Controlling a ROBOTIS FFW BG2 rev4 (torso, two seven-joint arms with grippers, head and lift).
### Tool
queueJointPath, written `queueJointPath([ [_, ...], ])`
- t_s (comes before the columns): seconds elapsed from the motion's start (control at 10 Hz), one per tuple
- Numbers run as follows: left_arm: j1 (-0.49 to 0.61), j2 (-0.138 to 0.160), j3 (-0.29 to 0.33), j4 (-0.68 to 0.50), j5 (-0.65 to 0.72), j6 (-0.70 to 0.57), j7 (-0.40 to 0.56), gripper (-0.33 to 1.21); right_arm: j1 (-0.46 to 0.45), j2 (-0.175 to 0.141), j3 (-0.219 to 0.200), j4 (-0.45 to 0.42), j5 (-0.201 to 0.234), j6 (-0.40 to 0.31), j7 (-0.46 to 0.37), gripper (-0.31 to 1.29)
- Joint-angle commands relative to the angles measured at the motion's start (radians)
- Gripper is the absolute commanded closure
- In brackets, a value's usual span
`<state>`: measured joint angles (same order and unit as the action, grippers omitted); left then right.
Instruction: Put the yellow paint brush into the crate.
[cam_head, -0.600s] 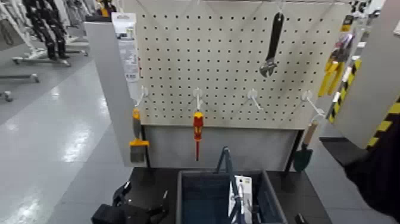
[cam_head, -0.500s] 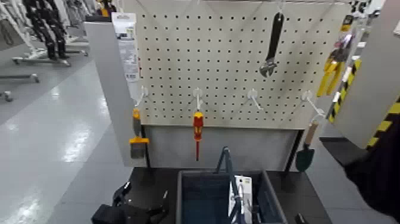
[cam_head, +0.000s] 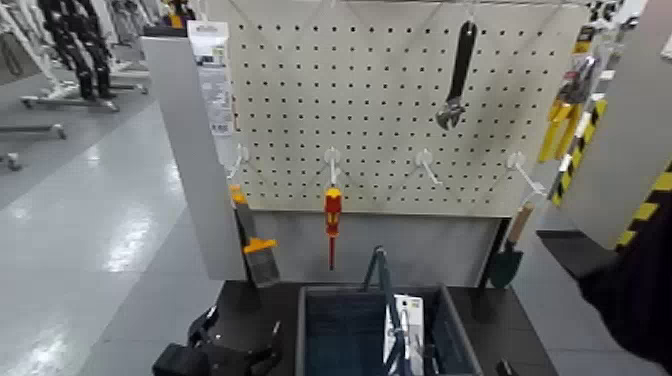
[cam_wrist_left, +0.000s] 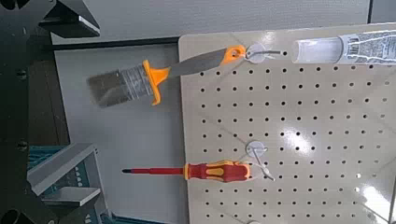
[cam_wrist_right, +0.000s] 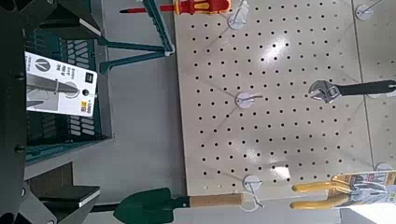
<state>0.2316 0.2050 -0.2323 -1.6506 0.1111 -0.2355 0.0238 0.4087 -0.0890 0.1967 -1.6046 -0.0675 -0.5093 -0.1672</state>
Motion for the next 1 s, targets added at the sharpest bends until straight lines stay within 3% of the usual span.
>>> queueJointPath([
  [0.1,-0.001,-0.003,0.01,0.0,0.013,0.013,-0.015,0.11,0.001,0.0,0.001,0.0,0.0,0.0,0.0,0.13],
  [0.3,-0.008,-0.018,0.067,-0.015,0.018,0.067,-0.081,0.11,-0.001,0.0,0.001,0.0,0.0,0.003,0.0,0.13],
  [0.6,-0.058,-0.032,0.166,-0.029,0.033,0.173,-0.268,0.11,-0.001,0.0,0.003,-0.002,0.0,0.005,0.0,0.13],
  [1.0,-0.13,-0.001,0.226,-0.035,0.096,0.286,-0.406,0.11,-0.001,0.0,0.003,-0.002,0.0,0.006,0.0,0.13],
])
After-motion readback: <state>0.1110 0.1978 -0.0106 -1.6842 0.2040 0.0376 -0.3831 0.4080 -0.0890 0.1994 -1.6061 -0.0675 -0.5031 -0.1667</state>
